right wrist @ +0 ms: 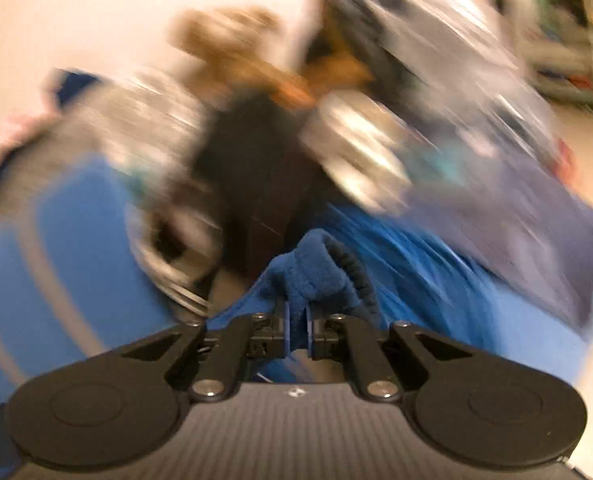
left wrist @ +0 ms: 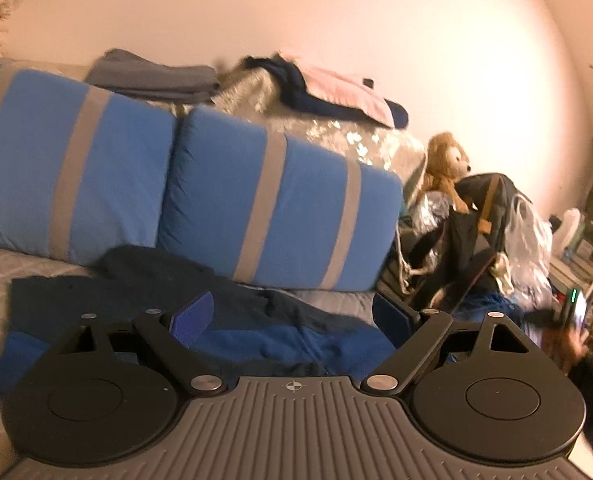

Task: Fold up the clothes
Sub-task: 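Carry the held cuff across the hoodie body with the right gripper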

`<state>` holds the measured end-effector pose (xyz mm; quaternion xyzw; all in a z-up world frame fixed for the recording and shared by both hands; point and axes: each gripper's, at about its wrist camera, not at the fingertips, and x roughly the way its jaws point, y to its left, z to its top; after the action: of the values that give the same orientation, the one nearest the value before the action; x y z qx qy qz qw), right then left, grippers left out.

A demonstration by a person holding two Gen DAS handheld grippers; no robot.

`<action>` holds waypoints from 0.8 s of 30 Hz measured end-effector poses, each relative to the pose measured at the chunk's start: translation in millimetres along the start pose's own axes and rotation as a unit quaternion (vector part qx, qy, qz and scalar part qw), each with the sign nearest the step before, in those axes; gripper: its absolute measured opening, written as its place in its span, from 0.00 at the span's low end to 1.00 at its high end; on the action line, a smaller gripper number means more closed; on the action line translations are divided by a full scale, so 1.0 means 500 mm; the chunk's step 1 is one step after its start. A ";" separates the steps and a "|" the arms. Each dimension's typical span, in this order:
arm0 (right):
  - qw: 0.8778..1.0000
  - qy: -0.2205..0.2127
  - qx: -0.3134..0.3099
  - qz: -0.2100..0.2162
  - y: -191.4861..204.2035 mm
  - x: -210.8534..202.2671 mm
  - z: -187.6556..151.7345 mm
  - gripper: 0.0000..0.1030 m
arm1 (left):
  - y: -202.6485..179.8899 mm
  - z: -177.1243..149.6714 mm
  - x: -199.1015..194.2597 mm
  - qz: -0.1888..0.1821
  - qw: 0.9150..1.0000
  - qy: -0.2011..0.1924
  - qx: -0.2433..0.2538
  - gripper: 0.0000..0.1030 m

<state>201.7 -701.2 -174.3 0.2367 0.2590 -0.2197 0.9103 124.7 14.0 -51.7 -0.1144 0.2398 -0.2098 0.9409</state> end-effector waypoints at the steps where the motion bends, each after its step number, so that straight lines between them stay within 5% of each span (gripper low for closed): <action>1: 1.000 0.016 0.011 -0.013 -0.029 0.015 -0.028 0.07 | 0.005 0.006 -0.007 0.003 1.000 0.000 0.000 0.85; 5: 0.999 0.036 0.025 -0.025 -0.074 0.037 -0.113 0.06 | 0.030 0.015 -0.024 0.039 0.999 0.019 0.008 0.85; 12: 0.998 0.039 0.039 -0.033 -0.076 0.012 -0.128 0.06 | 0.100 0.032 -0.064 0.064 0.996 0.038 -0.057 0.85; 20: 0.993 0.067 0.092 -0.042 -0.117 -0.010 -0.167 0.07 | 0.125 0.000 -0.057 0.049 0.995 0.051 -0.066 0.85; 24: 0.997 0.045 0.056 -0.042 -0.097 -0.027 -0.173 0.07 | 0.139 -0.027 -0.045 0.054 0.995 0.059 -0.063 0.85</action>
<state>134.5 -688.9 -247.1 0.2856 0.2972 -0.2609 0.8729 123.9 84.3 -76.1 -0.1475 0.3134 -0.1495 0.9261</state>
